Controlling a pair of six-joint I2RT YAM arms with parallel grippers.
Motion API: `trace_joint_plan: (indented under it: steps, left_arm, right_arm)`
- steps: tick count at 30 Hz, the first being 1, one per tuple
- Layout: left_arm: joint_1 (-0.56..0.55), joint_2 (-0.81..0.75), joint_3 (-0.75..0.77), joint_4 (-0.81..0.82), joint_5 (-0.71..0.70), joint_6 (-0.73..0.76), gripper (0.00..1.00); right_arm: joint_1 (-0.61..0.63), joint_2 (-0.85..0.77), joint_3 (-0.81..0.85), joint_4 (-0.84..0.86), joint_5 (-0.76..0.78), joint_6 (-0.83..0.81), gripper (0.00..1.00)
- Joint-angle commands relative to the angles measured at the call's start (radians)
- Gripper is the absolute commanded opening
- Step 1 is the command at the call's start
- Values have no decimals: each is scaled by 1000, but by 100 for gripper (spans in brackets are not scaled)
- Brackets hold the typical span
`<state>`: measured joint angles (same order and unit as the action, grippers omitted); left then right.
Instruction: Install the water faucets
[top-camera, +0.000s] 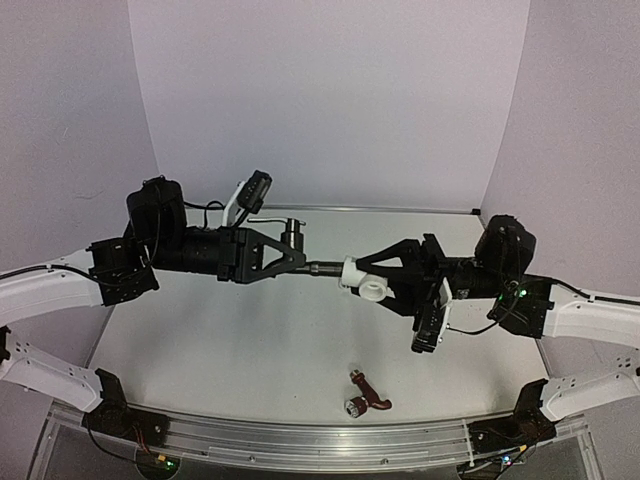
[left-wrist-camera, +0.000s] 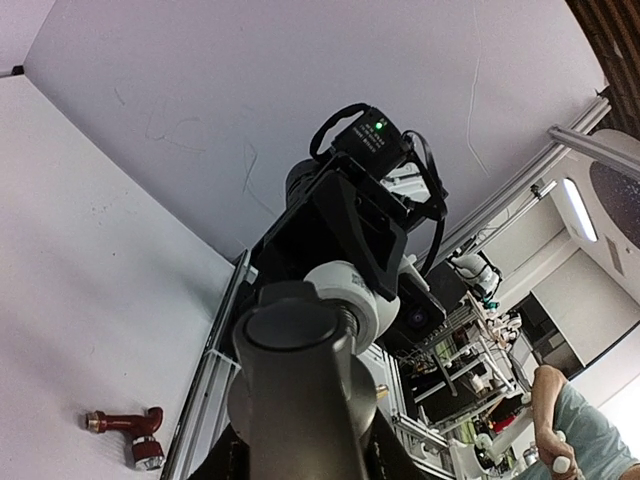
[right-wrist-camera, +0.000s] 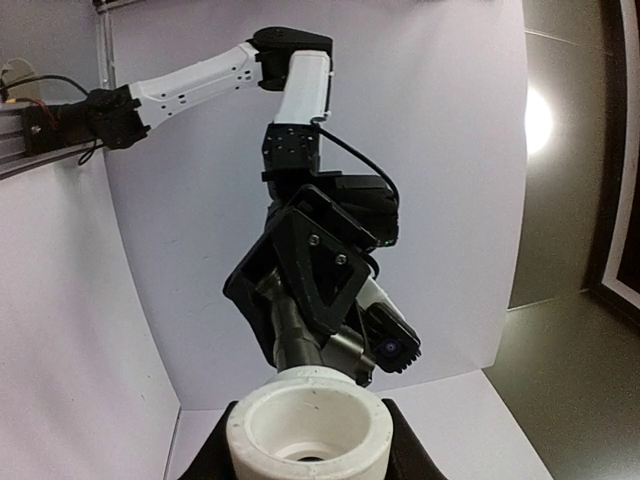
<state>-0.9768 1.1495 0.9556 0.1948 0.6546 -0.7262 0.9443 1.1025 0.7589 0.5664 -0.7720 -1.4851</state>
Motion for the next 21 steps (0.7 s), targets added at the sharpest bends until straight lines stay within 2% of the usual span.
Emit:
trace_joint_plan:
  steps: [1, 7, 12, 21]
  left_arm:
    - [-8, 18, 76, -35, 68, 40, 0]
    - [-8, 2, 57, -23, 78, 41, 0]
    - [-8, -5, 26, 33, 77, 38, 0]
    - [-9, 5, 51, 0, 92, 89, 0]
  right_arm:
    - [2, -20, 47, -107, -57, -110, 0]
    - [1, -2, 82, -106, -36, -68, 0]
    - [2, 12, 96, -1, 2, 87, 0]
    - [2, 9, 126, -47, -61, 167, 0]
